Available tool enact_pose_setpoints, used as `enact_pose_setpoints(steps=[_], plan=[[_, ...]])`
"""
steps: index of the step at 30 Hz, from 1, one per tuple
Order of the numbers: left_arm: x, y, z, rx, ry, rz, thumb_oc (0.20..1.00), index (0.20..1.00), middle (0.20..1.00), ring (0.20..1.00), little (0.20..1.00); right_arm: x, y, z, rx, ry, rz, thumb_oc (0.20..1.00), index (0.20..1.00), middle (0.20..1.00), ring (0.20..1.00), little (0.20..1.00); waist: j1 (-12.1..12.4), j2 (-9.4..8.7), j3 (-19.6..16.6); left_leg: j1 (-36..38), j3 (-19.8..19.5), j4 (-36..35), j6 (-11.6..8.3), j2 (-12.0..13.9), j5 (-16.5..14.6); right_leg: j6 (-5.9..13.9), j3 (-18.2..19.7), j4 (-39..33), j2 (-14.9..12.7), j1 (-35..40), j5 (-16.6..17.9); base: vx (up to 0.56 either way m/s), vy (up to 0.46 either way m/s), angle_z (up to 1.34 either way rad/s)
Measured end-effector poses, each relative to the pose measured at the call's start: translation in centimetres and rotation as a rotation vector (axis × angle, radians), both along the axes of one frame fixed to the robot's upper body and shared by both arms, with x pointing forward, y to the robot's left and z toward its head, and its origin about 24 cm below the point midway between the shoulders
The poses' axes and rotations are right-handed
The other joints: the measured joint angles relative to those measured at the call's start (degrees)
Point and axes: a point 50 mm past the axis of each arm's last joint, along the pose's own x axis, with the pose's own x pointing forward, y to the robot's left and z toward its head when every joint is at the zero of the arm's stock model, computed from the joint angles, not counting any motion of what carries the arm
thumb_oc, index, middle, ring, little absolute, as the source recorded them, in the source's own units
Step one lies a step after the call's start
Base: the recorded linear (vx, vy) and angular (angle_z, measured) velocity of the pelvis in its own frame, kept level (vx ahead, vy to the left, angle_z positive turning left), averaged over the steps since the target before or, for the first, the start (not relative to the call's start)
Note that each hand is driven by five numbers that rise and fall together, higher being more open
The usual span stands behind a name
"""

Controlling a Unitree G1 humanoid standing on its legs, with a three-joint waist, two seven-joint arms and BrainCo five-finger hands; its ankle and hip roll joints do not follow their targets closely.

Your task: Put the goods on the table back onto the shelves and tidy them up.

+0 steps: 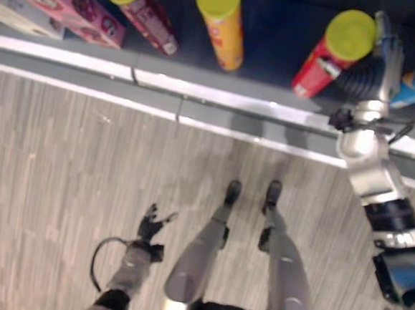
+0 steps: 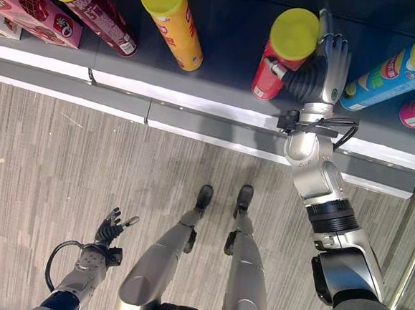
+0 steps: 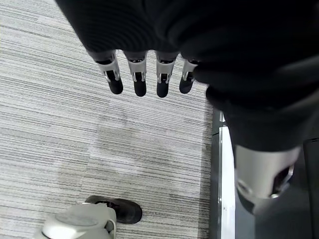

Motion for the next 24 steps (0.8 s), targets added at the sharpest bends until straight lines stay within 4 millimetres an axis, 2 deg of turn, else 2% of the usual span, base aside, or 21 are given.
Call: enact_pose_setpoints(steps=[9,13,19,21,24], plan=[[0.0,0.0,0.0,0.0,0.001,0.0,1.0,1.0,1.0,1.0,1.0,0.1,0.3,-0.2,-0.018,0.018,0.013,1.0,1.0,1.0,1.0,1.0,0.02,0.0,0.0,0.18,0.01,0.0,-0.07,0.0,0.11,-0.04,-0.02,0.02,-0.01,0.16,0.04,0.0,0.0,0.0],[0.0,0.0,-0.1,0.0,0.006,0.001,1.0,1.0,1.0,1.0,1.0,0.0,0.2,-0.1,-0.018,0.013,0.014,1.0,1.0,1.0,1.0,1.0,-0.06,-0.02,0.0,2.4,0.0,-0.89,-0.08,0.06,0.35,-0.03,-0.04,-0.32,-0.01,2.07,0.03,0.0,0.0,0.0],[-0.3,0.2,-0.5,0.004,0.038,0.01,1.0,1.0,1.0,1.0,1.0,-1.6,-0.4,0.0,0.026,-0.029,0.033,1.0,1.0,1.0,1.0,1.0,-0.31,-0.32,-0.05,5.3,-0.02,-3.62,-0.26,0.33,1.14,0.06,-0.18,-2.31,0.12,4.77,0.76,0.0,0.0,0.0],[-0.8,0.2,-0.9,0.001,0.057,0.016,1.0,1.0,1.0,1.0,1.0,-2.8,-1.5,-0.4,0.07,-0.048,0.034,1.0,1.0,1.0,1.0,1.0,-0.67,-0.75,-0.15,7.54,0.0,-5.21,-0.33,0.47,1.45,0.29,-0.17,-4.3,0.25,7.14,1.32,0.01,-0.002,-0.04],[-0.7,-0.2,-0.9,-0.012,0.054,0.019,1.0,1.0,1.0,1.0,1.0,-3.6,-1.9,-0.1,0.118,-0.075,0.069,1.0,1.0,1.0,1.0,1.0,-2.16,-1.29,-0.17,8.04,0.28,-6.04,-0.21,0.51,1.78,0.43,-0.08,-5.63,0.33,7.74,1.93,0.02,-0.004,-0.01]])
